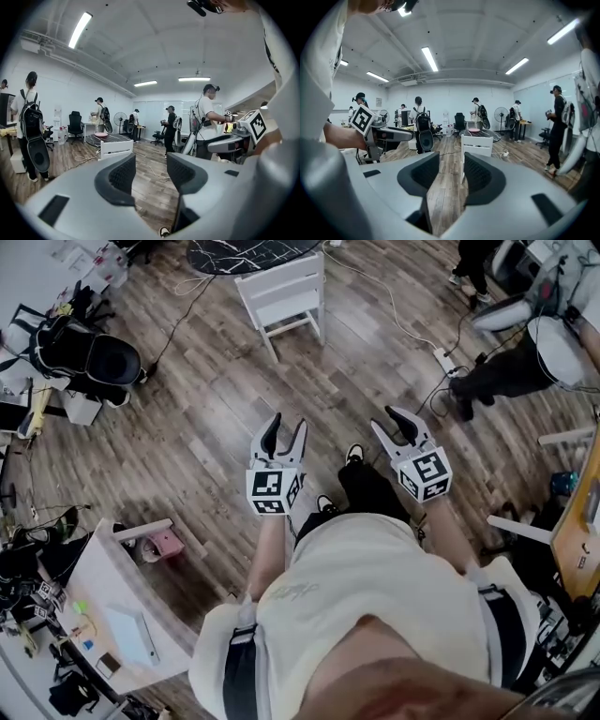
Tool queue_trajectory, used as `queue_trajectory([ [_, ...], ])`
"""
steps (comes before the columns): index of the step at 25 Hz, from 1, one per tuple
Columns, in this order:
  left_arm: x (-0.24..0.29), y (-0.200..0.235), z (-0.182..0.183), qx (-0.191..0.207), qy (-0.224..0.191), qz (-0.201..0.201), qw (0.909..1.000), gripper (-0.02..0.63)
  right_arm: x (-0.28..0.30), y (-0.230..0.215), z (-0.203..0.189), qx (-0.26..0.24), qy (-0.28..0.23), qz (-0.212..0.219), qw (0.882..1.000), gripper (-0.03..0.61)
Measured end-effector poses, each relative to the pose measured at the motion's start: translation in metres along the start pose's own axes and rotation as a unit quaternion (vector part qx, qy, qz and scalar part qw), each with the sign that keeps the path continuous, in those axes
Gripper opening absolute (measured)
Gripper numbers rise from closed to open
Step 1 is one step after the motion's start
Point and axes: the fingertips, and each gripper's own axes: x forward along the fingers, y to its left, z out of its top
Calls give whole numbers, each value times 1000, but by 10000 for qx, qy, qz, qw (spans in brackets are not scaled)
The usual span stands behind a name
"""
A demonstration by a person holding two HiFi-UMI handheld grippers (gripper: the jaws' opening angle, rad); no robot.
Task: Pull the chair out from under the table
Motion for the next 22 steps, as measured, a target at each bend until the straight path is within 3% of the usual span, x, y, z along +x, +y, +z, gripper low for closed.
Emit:
queue_trajectory([
  [4,28,7,-3,18,206,52,9998,224,30,-26,1,26,47,135,9999,170],
  [9,80,26,6,142,358,59,9992,224,90,-70,24,-84,-285,192,9994,170],
  [15,163,19,44,85,-33,-253,9996,224,137,-130,37,-86,-394,294,9988,170],
  [19,204,20,58,312,-43,-229,9992,224,162,-159,40,-188,-346,515,9979,170],
  [22,223,25,51,230,79,-101,9997,224,179,-173,41,-124,-326,691,9970,170],
])
